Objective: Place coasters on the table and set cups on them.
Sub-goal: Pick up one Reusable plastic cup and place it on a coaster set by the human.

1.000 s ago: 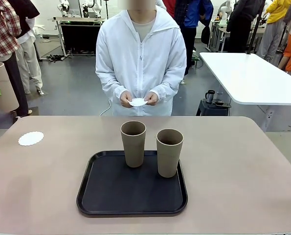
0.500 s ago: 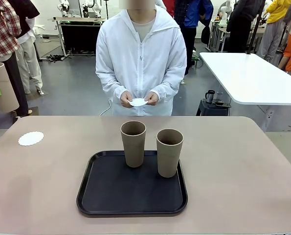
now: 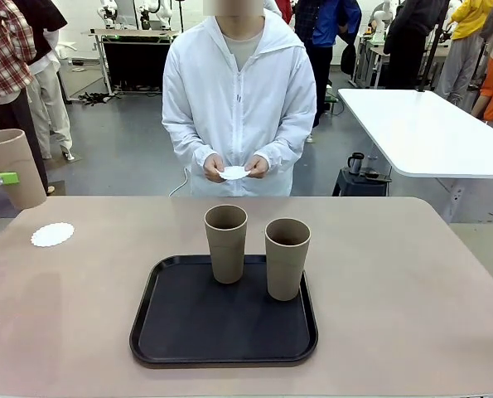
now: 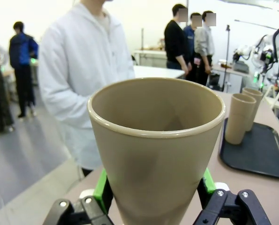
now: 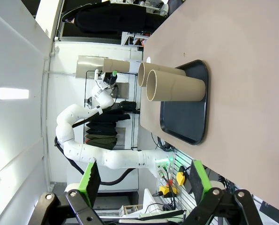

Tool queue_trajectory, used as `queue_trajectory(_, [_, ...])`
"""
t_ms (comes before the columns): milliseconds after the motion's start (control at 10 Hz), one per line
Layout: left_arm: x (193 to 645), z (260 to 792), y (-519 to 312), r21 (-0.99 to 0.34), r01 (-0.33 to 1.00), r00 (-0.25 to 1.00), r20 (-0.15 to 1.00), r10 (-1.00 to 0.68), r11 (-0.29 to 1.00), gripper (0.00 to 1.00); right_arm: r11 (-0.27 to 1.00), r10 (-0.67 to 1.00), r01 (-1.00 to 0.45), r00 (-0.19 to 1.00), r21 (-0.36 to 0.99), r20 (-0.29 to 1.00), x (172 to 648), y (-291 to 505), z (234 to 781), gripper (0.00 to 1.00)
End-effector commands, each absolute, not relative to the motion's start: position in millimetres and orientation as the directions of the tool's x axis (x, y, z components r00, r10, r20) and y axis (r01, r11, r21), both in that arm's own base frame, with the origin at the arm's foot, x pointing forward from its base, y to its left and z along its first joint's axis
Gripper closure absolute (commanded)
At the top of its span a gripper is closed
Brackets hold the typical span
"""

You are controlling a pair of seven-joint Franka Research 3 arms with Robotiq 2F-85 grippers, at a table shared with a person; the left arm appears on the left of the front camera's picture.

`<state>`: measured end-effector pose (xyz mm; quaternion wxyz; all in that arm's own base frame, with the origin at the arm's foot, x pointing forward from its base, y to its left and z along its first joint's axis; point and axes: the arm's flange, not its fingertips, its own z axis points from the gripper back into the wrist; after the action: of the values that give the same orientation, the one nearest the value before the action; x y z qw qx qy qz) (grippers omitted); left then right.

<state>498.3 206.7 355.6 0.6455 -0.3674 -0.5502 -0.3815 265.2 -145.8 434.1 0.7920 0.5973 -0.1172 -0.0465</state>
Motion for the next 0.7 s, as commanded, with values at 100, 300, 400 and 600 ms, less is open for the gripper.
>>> queue_trajectory(100, [517.2, 336.3, 204.1, -0.033, 0.897, 0.088, 0.99, -0.106, 0.441, 0.13, 0.266, -0.218, -0.078, 0.966, 0.961, 0.139, 266.5, -146.6, 434.6, 0.0])
queue_trajectory(300, [520.9, 324.4, 205.0, -0.048, 0.903, 0.101, 0.99, -0.102, 0.426, 0.13, 0.266, -0.218, -0.078, 0.966, 0.961, 0.139, 266.5, -146.6, 434.6, 0.0])
queue_trajectory(400, [520.7, 319.0, 204.1, -0.051, 0.908, 0.108, 0.987, -0.115, 0.417, 0.13, 0.266, -0.218, -0.078, 0.966, 0.961, 0.139, 266.5, -146.6, 434.6, 0.0])
queue_trajectory(600, [516.7, 305.8, 204.5, -0.043, 0.916, 0.101, 0.987, -0.124, 0.399, 0.13, 0.266, -0.218, -0.078, 0.966, 0.961, 0.139, 266.5, -146.6, 434.6, 0.0])
